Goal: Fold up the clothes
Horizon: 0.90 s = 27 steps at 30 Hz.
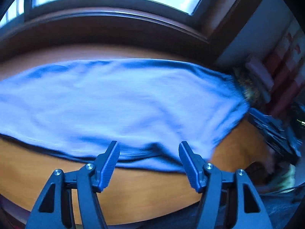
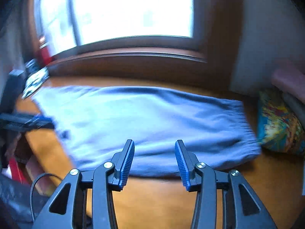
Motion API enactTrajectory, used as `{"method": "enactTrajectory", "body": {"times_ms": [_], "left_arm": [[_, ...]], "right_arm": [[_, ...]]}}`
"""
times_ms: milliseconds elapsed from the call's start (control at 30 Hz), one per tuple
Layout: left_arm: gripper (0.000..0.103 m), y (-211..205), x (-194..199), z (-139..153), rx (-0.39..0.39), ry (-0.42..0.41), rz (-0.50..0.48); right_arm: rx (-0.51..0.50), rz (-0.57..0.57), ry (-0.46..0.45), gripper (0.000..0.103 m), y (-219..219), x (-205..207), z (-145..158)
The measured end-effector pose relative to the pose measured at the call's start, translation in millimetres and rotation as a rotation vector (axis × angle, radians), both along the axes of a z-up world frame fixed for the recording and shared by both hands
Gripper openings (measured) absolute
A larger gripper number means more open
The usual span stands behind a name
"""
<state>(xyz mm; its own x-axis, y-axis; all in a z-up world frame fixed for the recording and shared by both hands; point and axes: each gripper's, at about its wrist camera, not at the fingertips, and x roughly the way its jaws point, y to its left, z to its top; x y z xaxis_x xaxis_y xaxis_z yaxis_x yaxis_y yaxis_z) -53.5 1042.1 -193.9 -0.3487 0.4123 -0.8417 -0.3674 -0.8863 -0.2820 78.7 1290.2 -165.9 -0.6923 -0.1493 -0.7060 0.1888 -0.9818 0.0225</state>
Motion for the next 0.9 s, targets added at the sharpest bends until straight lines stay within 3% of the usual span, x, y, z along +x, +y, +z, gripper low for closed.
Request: {"method": "enactTrajectory", "body": {"times_ms": [133,200,367,467,567,667,800,900], "left_arm": [[0.062,-33.6,-5.9,-11.7,-0.031,-0.017,-0.082],[0.062,-42.9,-9.5,-18.1,-0.056,-0.008,-0.138],[0.062,-53.8,-24.8,-30.4,-0.036,-0.011,-0.231],[0.062,-60.9,-36.7,-34.1,-0.045,0.003,-0.252],[0.062,-72.6,-47.4,-36.6,-0.046,0.014,-0.253],[0.062,-85.0,-57.3,-39.3,-0.037,0.021,-0.230],[0.062,-97.1,-68.0,-43.1,-0.031,0.031,-0.201],[0.062,-101.3,-72.7,-46.4,-0.029,0.033,-0.200]], "right_arm": [[0.023,0.105,0.010,0.044,-88.2,8.1,-1.0],[0.027,0.145,-0.008,0.037,-118.1,0.5,-10.0],[0.134,0.193,-0.034,0.032,-189.7,-18.7,-30.5],[0.268,0.244,-0.022,0.032,-221.4,-31.7,-46.1],[0.390,0.301,-0.012,0.032,-240.1,-42.7,-62.0],[0.448,0.348,-0.015,0.031,-250.9,-52.4,-67.8],[0.478,0.370,-0.052,0.029,-254.7,-68.5,-75.7],[0.484,0.381,-0.093,0.018,-254.2,-78.2,-84.2]]}}
